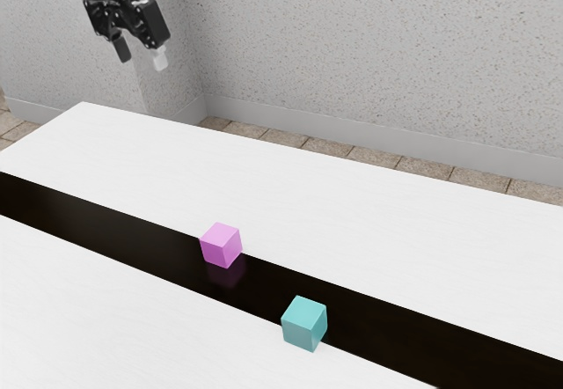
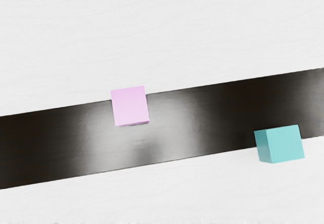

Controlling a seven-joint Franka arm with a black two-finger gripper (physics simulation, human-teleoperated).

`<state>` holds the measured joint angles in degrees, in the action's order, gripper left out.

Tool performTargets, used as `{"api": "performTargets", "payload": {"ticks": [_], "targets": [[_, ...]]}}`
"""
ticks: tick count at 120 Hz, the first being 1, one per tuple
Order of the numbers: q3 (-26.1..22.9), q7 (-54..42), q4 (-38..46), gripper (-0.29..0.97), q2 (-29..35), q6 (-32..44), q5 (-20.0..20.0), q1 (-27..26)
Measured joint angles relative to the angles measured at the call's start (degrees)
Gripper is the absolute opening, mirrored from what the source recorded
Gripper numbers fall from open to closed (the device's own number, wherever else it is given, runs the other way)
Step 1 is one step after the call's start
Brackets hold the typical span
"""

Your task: Pick up the blue block with one arm, and put the blue block on the pink block with one arm

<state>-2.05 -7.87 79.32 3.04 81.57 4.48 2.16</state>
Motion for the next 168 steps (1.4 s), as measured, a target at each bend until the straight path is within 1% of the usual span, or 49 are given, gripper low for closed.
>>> {"api": "performTargets", "payload": {"ticks": [9, 13, 16, 19, 23, 29, 33, 36, 44, 52, 63, 73, 98, 120, 153, 168], "targets": [[1.8, 0.0, 0.0, 0.65, -0.9, -0.3, 1.1, -0.3], [2.3, 0.4, 0.0, 0.65, -2.9, -0.3, 1.6, -0.2], [3.7, 0.9, -0.1, 0.65, -5.5, 0.1, 2.2, -1.1], [7.9, 1.5, -0.6, 0.65, -9.7, 1.0, 3.0, -5.0], [12.4, 2.2, -1.6, 0.66, -15.5, 2.7, 4.1, -12.0], [14.8, 3.8, -1.8, 0.65, -22.1, 5.3, 6.0, -22.7], [15.5, 5.1, -0.7, 0.65, -24.6, 7.0, 6.6, -27.5], [15.8, 5.9, 1.9, 0.65, -25.4, 9.0, 7.0, -30.0], [16.4, 8.1, 10.8, 0.65, -25.5, 15.6, 7.6, -34.2], [17.5, 10.0, 14.4, 0.65, -27.3, 21.8, 8.3, -37.4], [19.1, 12.4, 17.0, 0.65, -29.0, 28.4, 10.5, -39.4], [20.4, 14.3, 21.1, 0.65, -28.6, 33.9, 12.3, -41.1], [20.8, 17.7, 29.3, 0.64, -25.5, 42.9, 13.5, -42.7], [20.8, 18.6, 32.6, 0.63, -24.2, 46.3, 13.5, -43.6], [20.8, 17.4, 36.3, 0.62, -23.1, 48.0, 13.4, -44.8], [20.7, 16.2, 36.3, 0.62, -24.5, 49.5, 12.0, -44.8]]}}
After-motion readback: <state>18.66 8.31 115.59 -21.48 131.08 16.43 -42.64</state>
